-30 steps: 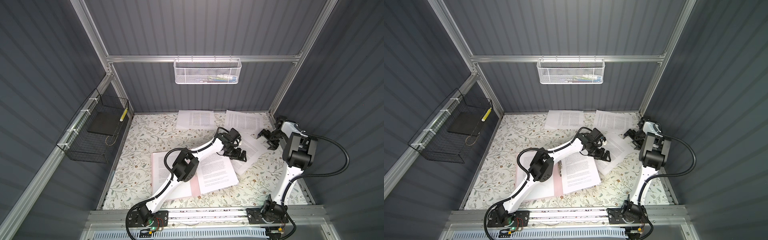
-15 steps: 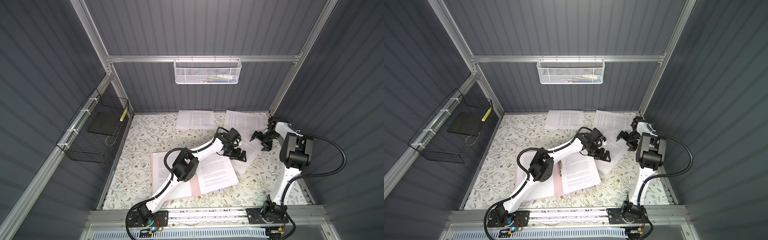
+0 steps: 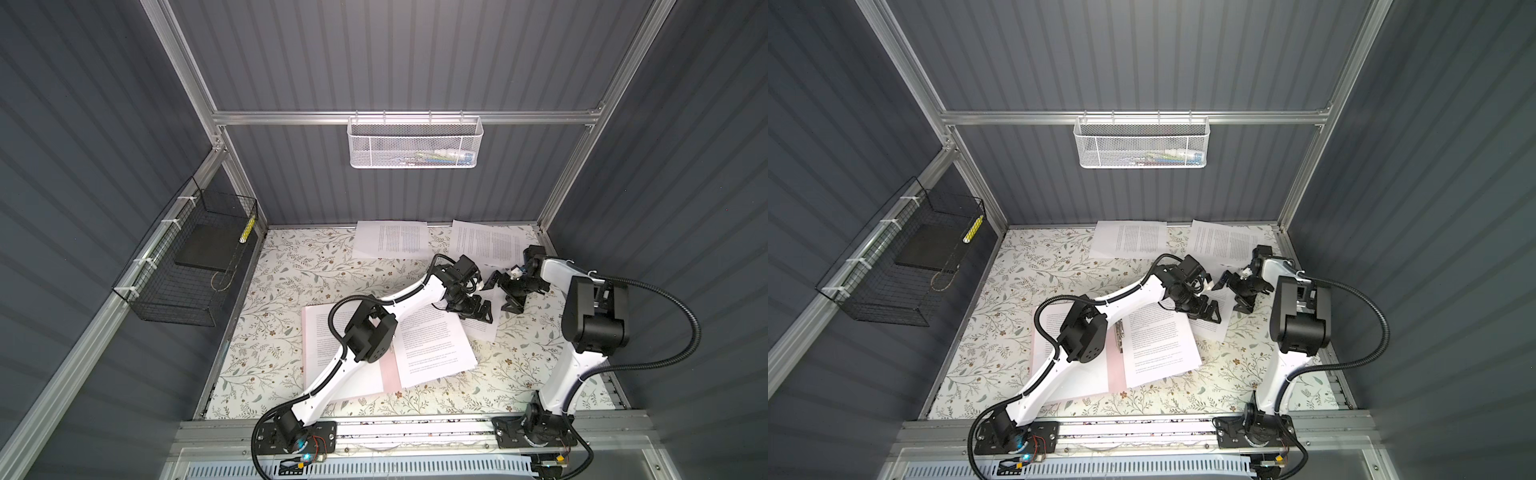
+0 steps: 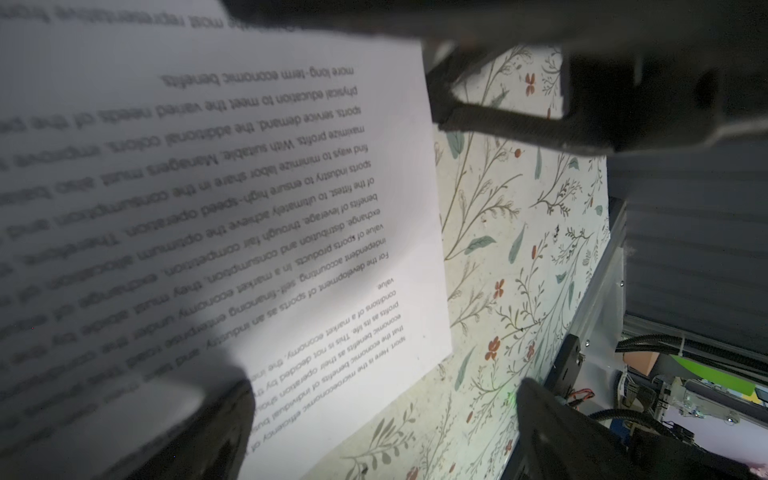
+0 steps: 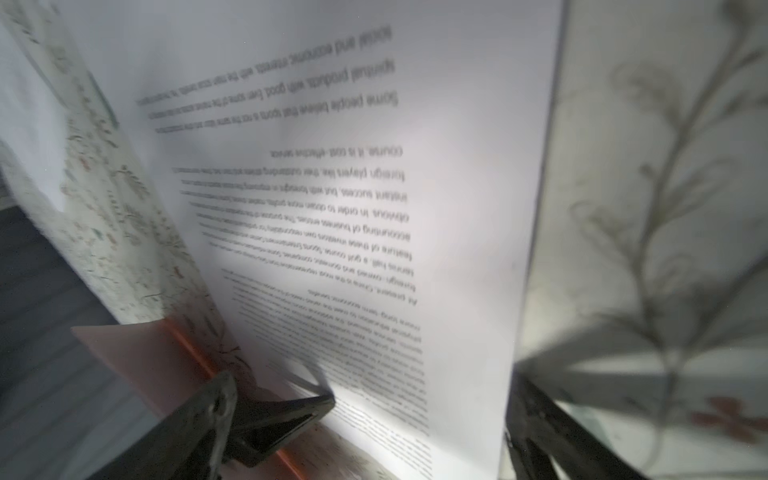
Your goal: Put the files into the folder
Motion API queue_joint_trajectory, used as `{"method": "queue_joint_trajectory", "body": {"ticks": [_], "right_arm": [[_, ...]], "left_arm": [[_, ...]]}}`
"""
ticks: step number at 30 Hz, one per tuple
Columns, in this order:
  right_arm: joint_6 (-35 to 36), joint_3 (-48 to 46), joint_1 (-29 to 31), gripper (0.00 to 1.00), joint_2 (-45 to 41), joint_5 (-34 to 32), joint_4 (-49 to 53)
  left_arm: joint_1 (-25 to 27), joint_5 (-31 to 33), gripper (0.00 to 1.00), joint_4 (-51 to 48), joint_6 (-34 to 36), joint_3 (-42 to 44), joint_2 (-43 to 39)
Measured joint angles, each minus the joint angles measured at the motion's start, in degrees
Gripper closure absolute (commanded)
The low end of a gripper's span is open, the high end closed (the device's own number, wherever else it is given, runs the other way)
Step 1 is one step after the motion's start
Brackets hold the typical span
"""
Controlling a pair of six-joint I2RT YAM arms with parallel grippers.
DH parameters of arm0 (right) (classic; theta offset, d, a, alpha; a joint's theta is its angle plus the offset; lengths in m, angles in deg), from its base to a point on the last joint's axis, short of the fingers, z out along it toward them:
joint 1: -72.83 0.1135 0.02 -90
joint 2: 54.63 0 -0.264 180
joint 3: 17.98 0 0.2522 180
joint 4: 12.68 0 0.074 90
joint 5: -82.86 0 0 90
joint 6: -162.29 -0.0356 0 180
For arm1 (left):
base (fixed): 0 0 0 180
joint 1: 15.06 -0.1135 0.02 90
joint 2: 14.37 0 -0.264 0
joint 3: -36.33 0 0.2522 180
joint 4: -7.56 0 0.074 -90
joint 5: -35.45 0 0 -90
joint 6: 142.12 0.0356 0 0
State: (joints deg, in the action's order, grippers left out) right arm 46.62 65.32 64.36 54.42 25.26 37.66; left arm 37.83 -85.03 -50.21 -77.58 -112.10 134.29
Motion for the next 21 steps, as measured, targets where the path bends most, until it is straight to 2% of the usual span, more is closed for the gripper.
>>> {"method": "queue_joint_trajectory", "body": {"ticks": [8,21], "right_arm": [[-9.5,-14.8,0.0,0.01,-7.5,8.4,-18.7],[-13.2,-27.1,0.2,0.01,-16.5,7.8,-30.3]], "left_arm": [[0.1,-1.7,0.01,0.3,-0.2,-0.6,0.6],[0.6,-1.8,0.01,1.6,0.1,-0.1,0.6]]}}
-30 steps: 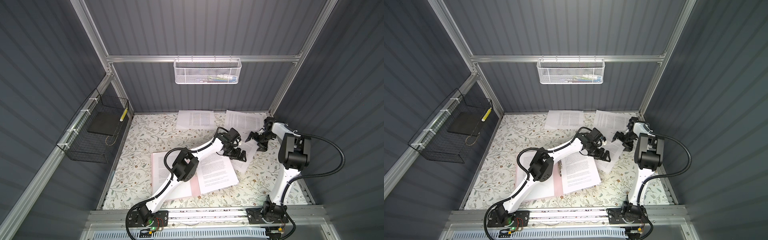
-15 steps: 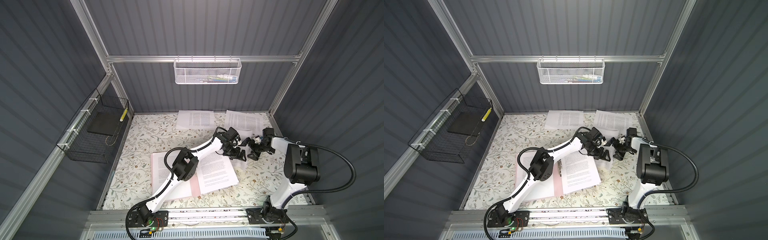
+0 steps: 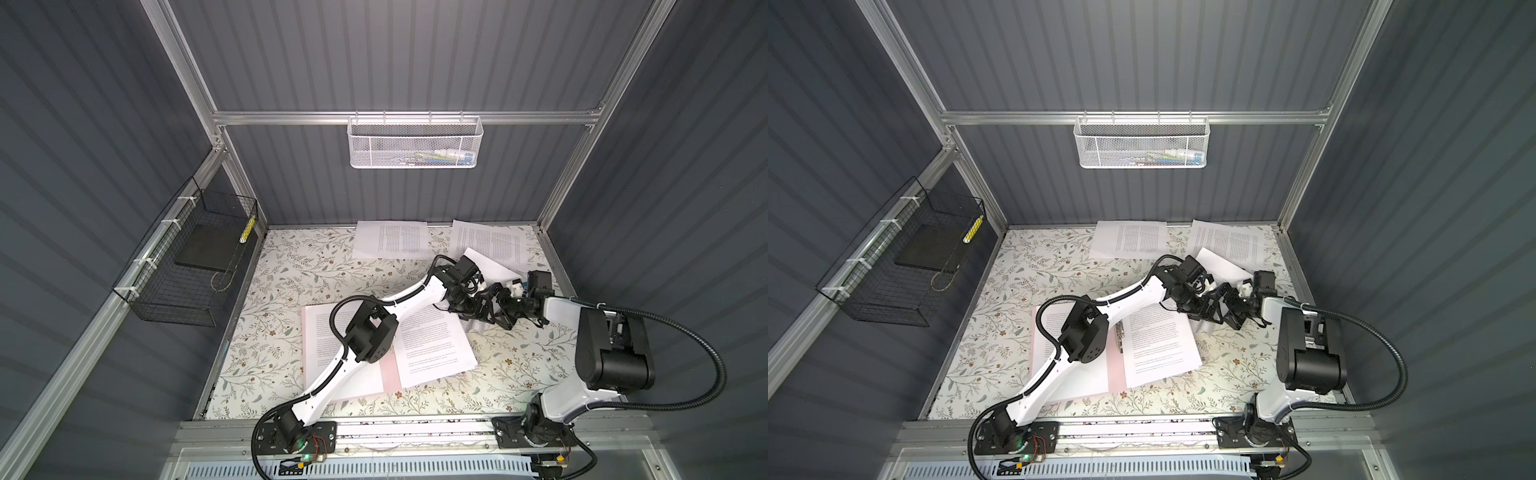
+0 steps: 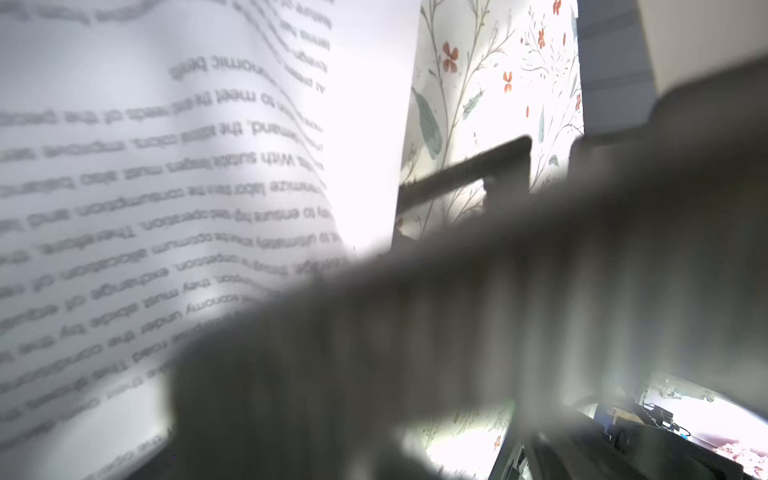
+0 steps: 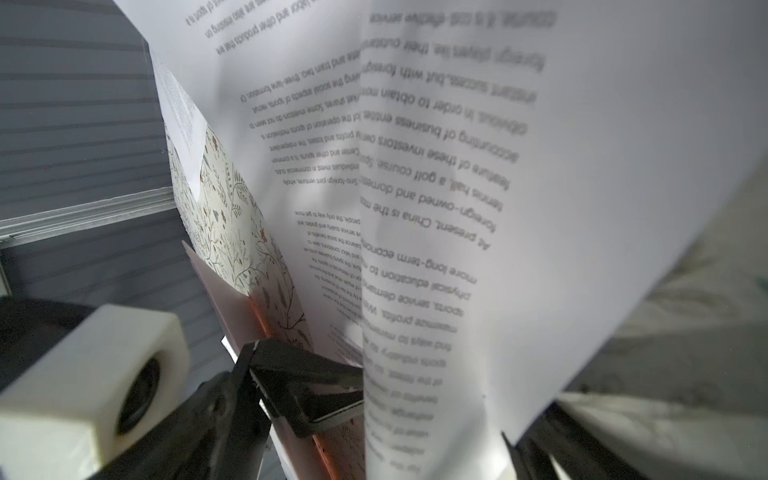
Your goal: Put the files into the folder
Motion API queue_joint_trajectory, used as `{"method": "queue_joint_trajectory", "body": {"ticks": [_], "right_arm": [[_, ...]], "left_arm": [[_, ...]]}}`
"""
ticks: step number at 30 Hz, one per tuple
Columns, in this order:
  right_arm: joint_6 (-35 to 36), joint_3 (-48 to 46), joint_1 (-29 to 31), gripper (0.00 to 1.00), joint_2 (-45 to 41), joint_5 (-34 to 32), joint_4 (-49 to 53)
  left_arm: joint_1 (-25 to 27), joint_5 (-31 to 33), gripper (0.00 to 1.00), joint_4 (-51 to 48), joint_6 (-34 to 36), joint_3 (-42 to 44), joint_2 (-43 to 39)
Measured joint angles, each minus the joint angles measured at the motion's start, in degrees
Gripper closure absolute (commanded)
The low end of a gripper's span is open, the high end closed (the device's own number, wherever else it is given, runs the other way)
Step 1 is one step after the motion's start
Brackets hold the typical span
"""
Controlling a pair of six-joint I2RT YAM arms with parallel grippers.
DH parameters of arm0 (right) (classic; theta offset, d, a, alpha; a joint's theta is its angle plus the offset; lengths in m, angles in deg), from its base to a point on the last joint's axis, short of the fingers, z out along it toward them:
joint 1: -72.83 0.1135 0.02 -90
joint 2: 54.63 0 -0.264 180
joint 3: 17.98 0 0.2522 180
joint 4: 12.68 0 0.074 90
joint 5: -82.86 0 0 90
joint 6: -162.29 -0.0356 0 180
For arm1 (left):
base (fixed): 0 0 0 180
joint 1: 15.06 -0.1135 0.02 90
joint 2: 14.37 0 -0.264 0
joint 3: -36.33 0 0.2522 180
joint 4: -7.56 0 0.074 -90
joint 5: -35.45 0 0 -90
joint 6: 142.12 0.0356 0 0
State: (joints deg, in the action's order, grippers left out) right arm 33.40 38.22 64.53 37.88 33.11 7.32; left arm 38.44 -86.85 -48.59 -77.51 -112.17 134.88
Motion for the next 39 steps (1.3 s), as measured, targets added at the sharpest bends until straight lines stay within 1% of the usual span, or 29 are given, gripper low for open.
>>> {"method": "queue_joint_trajectory", "body": {"ticks": [6,9,11,16,21,23,25,27,29,31,34,35,37,39], "right_arm": [[-1.9,-2.7,-0.6,0.03,-2.0,-1.2,-2.8],[-3.4,-5.4,-0.8,0.12,-4.2,-2.3,-5.0],[-4.4,-7.4,-1.5,0.14,-6.3,-2.8,-6.0],[-7.4,-12.0,-2.2,0.15,-11.5,-3.4,-9.4],[-12.5,-18.7,-2.9,0.16,-13.3,-3.0,-16.2],[-14.1,-20.7,-2.9,0.17,-14.9,-3.0,-18.5],[-15.2,-22.2,-3.0,0.23,-16.6,-3.5,-19.5],[-16.1,-23.1,-3.0,0.33,-17.6,-3.6,-20.9],[-16.9,-23.5,-2.8,0.41,-17.9,-3.3,-22.9],[-18.0,-24.1,-2.5,0.43,-17.9,-3.1,-25.6],[-19.4,-25.3,-2.4,0.44,-17.9,-2.4,-30.4],[-20.0,-25.9,-2.4,0.42,-17.9,-2.2,-32.5],[-21.0,-27.3,-2.5,0.37,-18.2,-1.9,-36.0],[-21.7,-29.5,-2.9,0.28,-20.0,-1.9,-38.2]], "left_arm": [[0.2,-0.2,0.02,0.7,0.2,0.8,-0.3],[0.2,-0.2,0.01,1.0,0.7,1.4,-0.7],[0.2,-0.2,0.01,1.1,1.1,1.7,-0.8],[0.1,-0.4,0.01,1.1,1.4,1.8,-0.9],[0.0,-0.9,0.02,0.1,1.9,1.8,-0.9],[-0.1,-1.1,0.01,-0.2,1.9,1.8,-0.9],[-0.1,-1.0,0.01,-0.4,1.9,1.8,-1.0],[-0.1,-1.0,0.02,-0.4,1.9,1.8,-1.0],[-0.1,-1.0,0.02,-0.3,1.8,1.9,-1.0],[-0.1,-1.0,0.02,-0.2,1.8,2.0,-1.0],[-0.1,-0.9,0.02,-0.2,1.8,2.1,-1.1],[-0.1,-1.0,0.02,-0.1,1.8,2.1,-1.1],[-0.1,-1.0,0.02,0.0,1.8,2.2,-1.2],[-0.1,-1.0,0.02,0.0,1.8,2.3,-1.2]]}}
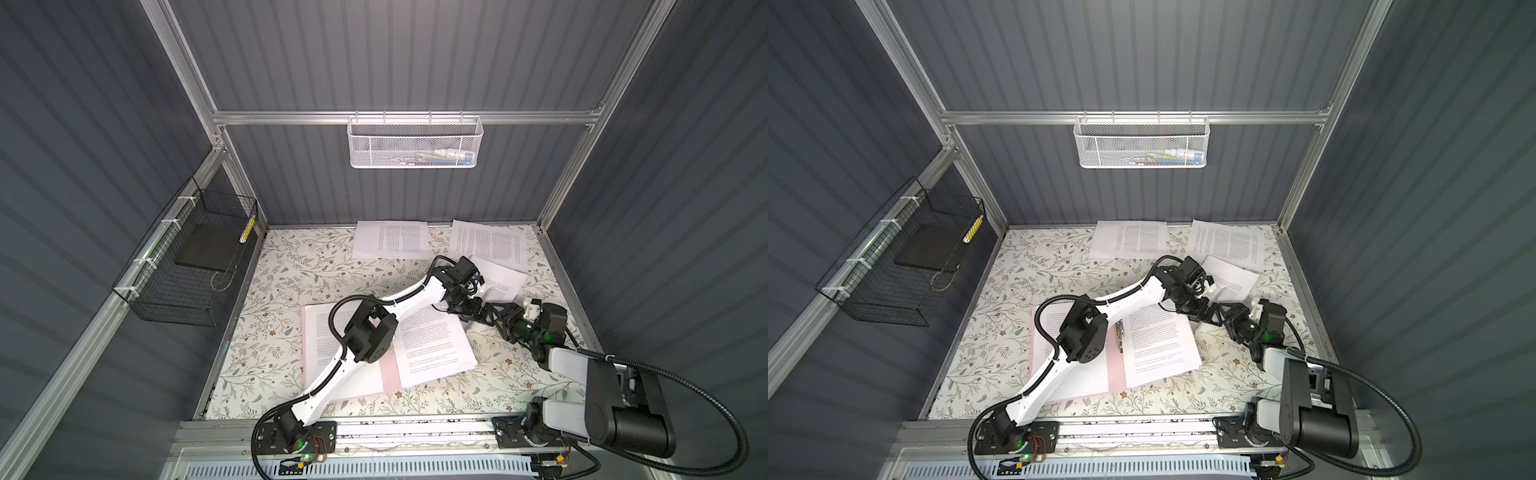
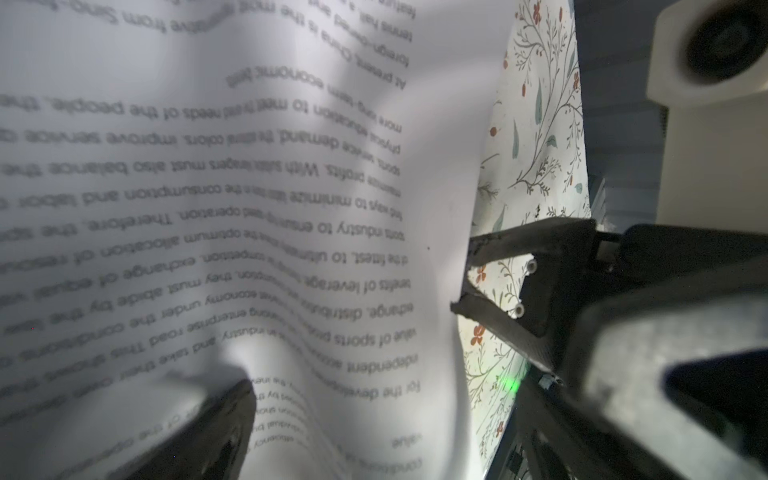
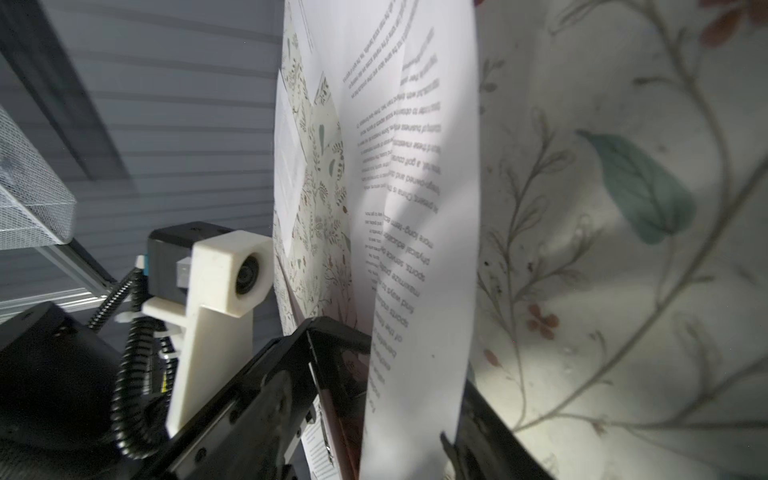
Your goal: Put the files into the folder
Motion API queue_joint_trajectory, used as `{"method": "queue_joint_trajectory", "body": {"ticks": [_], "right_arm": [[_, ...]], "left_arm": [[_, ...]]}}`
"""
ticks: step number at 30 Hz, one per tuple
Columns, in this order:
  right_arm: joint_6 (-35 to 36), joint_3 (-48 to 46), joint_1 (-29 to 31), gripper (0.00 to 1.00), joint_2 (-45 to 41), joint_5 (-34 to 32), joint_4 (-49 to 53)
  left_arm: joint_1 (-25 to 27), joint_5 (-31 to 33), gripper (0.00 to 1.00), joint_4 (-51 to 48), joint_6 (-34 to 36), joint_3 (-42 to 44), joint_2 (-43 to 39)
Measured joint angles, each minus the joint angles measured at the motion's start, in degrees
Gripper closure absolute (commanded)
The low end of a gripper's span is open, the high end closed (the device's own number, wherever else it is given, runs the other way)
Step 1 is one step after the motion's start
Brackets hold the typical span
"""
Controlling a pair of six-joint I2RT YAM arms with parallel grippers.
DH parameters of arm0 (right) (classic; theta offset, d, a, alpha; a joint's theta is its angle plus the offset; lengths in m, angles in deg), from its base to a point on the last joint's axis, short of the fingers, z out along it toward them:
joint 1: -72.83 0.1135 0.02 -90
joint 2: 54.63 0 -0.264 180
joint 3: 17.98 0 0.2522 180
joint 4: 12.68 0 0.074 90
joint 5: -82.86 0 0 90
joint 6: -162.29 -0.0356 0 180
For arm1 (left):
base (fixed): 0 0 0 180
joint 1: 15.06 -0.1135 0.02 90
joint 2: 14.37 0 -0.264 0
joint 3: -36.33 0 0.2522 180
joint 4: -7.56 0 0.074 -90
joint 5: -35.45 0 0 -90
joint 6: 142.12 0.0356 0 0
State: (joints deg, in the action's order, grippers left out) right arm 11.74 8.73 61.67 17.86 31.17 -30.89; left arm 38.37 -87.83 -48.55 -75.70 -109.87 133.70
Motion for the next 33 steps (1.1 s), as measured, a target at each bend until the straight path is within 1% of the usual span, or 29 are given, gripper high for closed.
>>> {"method": "queue_joint_trajectory", "body": {"ticks": [4,10,13,15,18,22,23,25,27,28,30,31,33], "right_arm": [[-0.1,-3.4,0.0,0.26,-4.9,-1.0,-0.7],[-2.4,-6.7,2.5,0.28,-7.2,-6.8,-2.2],[-3.0,-6.6,4.4,0.24,-7.8,-9.6,-1.2],[-3.5,-6.6,5.4,0.23,-8.0,-11.4,-1.0],[-4.6,-6.6,6.7,0.23,-6.9,-12.7,-2.1],[-8.2,-7.7,8.3,0.19,-3.7,-14.1,-7.7],[-9.1,-8.0,8.5,0.19,-2.9,-14.2,-9.0],[-11.0,-8.2,8.8,0.22,-0.9,-14.1,-11.8],[-12.3,-8.5,9.0,0.21,0.0,-14.3,-13.7],[-12.4,-8.6,9.0,0.21,-0.4,-14.4,-13.2],[-11.0,-7.9,9.1,0.25,-2.8,-15.3,-8.9],[-9.4,-6.9,9.0,0.24,-4.5,-15.7,-5.1],[-5.7,-4.2,9.0,0.19,-8.3,-16.5,3.0]], "left_arm": [[0.0,0.0,0.02,0.0,0.1,0.2,-0.1],[-0.1,-0.1,0.02,-0.9,0.7,0.1,-0.1],[-0.3,-0.3,0.02,-1.7,0.7,-0.1,-0.1],[-0.5,-0.5,0.02,-2.0,0.7,-0.2,-0.1],[-0.7,-0.5,0.02,-2.7,0.7,-0.2,-0.1],[-1.0,-1.1,0.02,-3.4,0.8,-0.3,-0.1],[-1.0,-1.1,0.02,-3.5,0.9,-0.3,-0.1],[-1.0,-1.1,0.02,-3.5,0.9,-0.3,-0.1],[-1.0,-1.1,0.02,-3.6,1.0,-0.3,-0.1],[-1.0,-1.0,0.02,-3.6,1.2,-0.3,-0.1],[-1.0,-1.0,0.02,-3.7,1.4,-0.3,-0.2],[-1.0,-1.0,0.02,-3.7,1.5,-0.2,-0.2],[-1.0,-0.9,0.02,-3.1,1.5,0.4,-0.6]]}}
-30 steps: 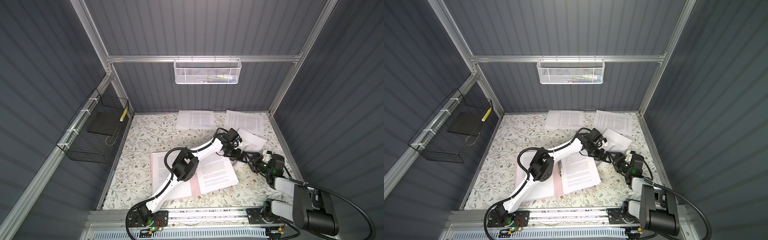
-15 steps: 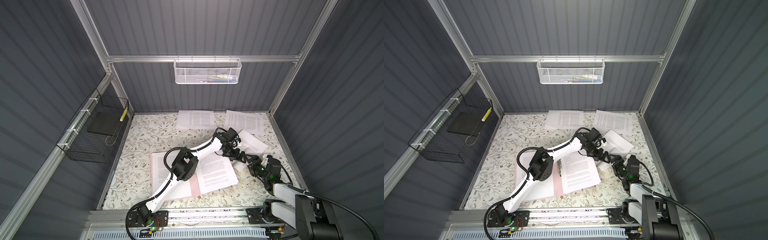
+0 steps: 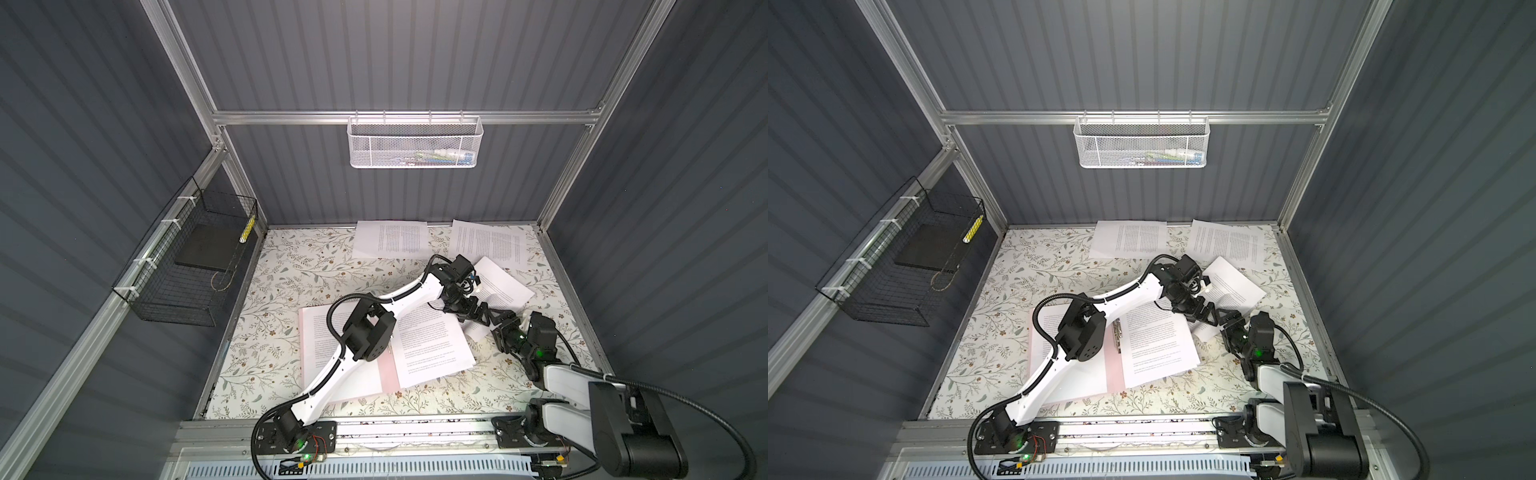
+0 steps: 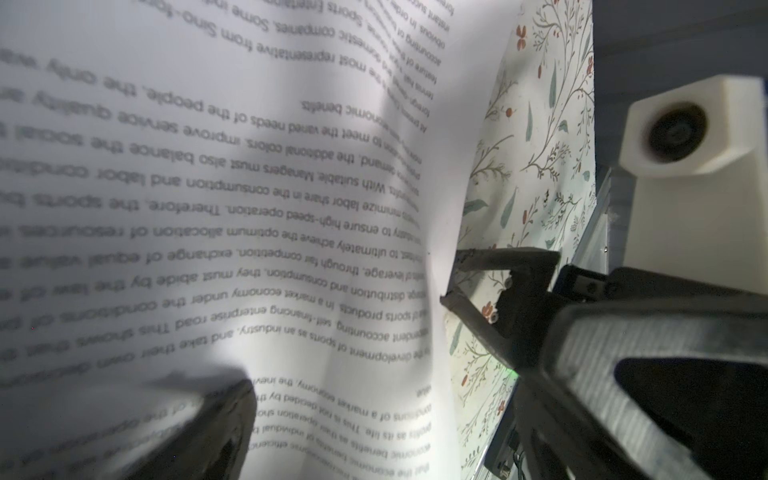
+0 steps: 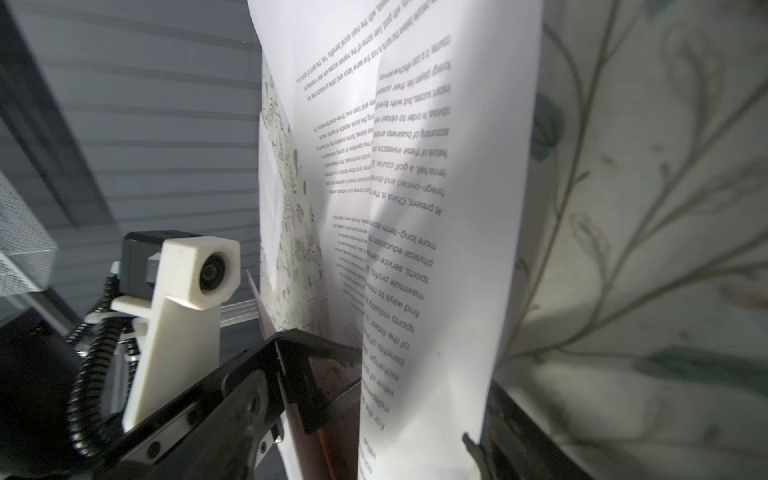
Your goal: Put the files into the folder
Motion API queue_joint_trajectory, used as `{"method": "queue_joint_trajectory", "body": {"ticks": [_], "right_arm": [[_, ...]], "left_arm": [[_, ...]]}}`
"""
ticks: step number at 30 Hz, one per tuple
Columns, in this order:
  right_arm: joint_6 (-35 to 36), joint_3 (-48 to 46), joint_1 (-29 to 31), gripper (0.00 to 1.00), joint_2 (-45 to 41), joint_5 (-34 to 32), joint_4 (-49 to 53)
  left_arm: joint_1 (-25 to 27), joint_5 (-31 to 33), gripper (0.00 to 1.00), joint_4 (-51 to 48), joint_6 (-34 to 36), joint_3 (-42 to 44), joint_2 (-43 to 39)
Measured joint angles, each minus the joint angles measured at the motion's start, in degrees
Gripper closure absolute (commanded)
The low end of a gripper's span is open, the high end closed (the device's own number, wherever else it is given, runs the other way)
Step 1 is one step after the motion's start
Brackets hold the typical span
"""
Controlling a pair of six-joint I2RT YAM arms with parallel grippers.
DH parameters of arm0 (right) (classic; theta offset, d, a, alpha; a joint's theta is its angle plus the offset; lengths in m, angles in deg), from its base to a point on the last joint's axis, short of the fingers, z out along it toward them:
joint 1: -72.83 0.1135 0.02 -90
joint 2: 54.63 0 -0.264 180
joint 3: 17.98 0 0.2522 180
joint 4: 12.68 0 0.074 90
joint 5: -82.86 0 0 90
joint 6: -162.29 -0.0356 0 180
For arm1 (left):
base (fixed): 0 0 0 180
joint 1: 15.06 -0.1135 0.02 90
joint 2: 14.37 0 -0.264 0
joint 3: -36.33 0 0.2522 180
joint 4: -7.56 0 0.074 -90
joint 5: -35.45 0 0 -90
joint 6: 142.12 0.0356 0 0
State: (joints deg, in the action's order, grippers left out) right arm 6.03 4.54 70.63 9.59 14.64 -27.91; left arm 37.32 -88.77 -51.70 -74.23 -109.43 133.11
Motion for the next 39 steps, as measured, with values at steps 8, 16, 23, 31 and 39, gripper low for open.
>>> {"method": "queue_joint_trajectory", "body": {"ticks": [8,16,23,31,39], "right_arm": [[11.3,7.9,-6.6,0.13,1.5,0.7,5.6],[11.6,9.3,-7.1,0.15,20.5,6.7,-8.3],[15.9,14.8,-10.1,0.06,16.1,4.4,3.0],[24.1,36.3,-14.0,0.01,26.3,0.8,26.9],[29.4,53.2,-13.9,0.01,35.9,-5.5,43.5]], "left_arm": [[-0.6,0.0,0.02,2.8,0.1,3.7,-1.8],[-0.7,-0.1,0.02,3.0,0.1,4.0,-2.0],[-0.7,-0.1,0.02,3.8,0.1,5.0,-2.4],[-0.7,-0.1,0.02,3.8,0.1,5.0,-2.4],[-0.7,0.1,0.02,3.8,0.1,5.0,-2.5]]}}
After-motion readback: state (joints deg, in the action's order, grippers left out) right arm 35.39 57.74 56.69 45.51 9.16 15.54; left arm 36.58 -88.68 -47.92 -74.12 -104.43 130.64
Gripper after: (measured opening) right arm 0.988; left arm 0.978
